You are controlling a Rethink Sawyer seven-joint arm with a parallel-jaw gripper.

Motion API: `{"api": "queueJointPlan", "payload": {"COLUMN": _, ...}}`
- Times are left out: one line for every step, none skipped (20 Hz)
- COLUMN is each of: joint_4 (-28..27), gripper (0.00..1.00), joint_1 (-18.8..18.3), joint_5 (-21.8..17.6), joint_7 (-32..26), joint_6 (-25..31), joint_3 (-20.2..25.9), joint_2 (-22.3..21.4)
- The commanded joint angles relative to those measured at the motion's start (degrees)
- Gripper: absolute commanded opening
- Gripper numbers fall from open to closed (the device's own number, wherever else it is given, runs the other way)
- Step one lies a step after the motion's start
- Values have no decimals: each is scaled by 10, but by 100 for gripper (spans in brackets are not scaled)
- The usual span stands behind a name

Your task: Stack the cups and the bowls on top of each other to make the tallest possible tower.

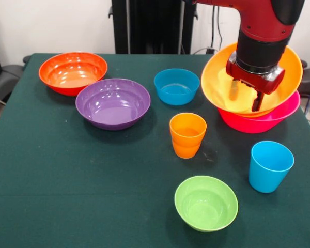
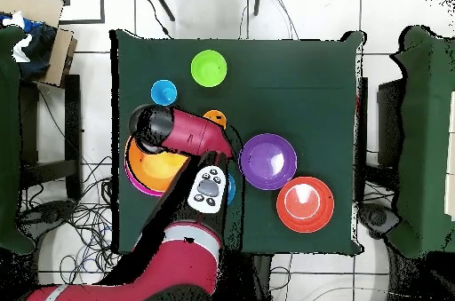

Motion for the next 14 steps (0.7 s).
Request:
{"api": "queueJointPlan", "payload": {"joint_4": -34, "gripper": 100, "joint_1": -6, "joint_5": -10, "joint_7": 83, "joint_6": -5, "joint_3": 21, "joint_2": 13}}
{"api": "queueJointPlan", "payload": {"joint_4": -33, "gripper": 100, "joint_1": -7, "joint_5": -9, "joint_7": 82, "joint_6": -6, "joint_3": 21, "joint_2": 13}}
{"api": "queueJointPlan", "payload": {"joint_4": -32, "gripper": 100, "joint_1": -6, "joint_5": -8, "joint_7": 82, "joint_6": -8, "joint_3": 21, "joint_2": 13}}
{"api": "queueJointPlan", "payload": {"joint_4": -32, "gripper": 100, "joint_1": -5, "joint_5": -7, "joint_7": 84, "joint_6": -9, "joint_3": 20, "joint_2": 13}}
{"api": "queueJointPlan", "payload": {"joint_4": -32, "gripper": 100, "joint_1": -5, "joint_5": -6, "joint_7": 85, "joint_6": -9, "joint_3": 20, "joint_2": 14}}
{"api": "queueJointPlan", "payload": {"joint_4": -32, "gripper": 100, "joint_1": -5, "joint_5": -5, "joint_7": 85, "joint_6": -9, "joint_3": 19, "joint_2": 14}}
{"api": "queueJointPlan", "payload": {"joint_4": -31, "gripper": 100, "joint_1": -6, "joint_5": -5, "joint_7": 84, "joint_6": -9, "joint_3": 20, "joint_2": 13}}
{"api": "queueJointPlan", "payload": {"joint_4": -26, "gripper": 100, "joint_1": -7, "joint_5": -1, "joint_7": 86, "joint_6": -10, "joint_3": 23, "joint_2": 11}}
{"api": "queueJointPlan", "payload": {"joint_4": -28, "gripper": 100, "joint_1": -6, "joint_5": -3, "joint_7": 86, "joint_6": -10, "joint_3": 21, "joint_2": 11}}
{"api": "queueJointPlan", "payload": {"joint_4": -29, "gripper": 100, "joint_1": -6, "joint_5": -3, "joint_7": 85, "joint_6": -7, "joint_3": 21, "joint_2": 10}}
{"api": "queueJointPlan", "payload": {"joint_4": -31, "gripper": 100, "joint_1": -6, "joint_5": -4, "joint_7": 85, "joint_6": -4, "joint_3": 20, "joint_2": 11}}
{"api": "queueJointPlan", "payload": {"joint_4": -32, "gripper": 100, "joint_1": -6, "joint_5": -5, "joint_7": 84, "joint_6": -4, "joint_3": 20, "joint_2": 11}}
{"api": "queueJointPlan", "payload": {"joint_4": -33, "gripper": 100, "joint_1": -6, "joint_5": -5, "joint_7": 83, "joint_6": -3, "joint_3": 20, "joint_2": 11}}
{"api": "queueJointPlan", "payload": {"joint_4": -33, "gripper": 100, "joint_1": -7, "joint_5": -5, "joint_7": 81, "joint_6": -4, "joint_3": 21, "joint_2": 11}}
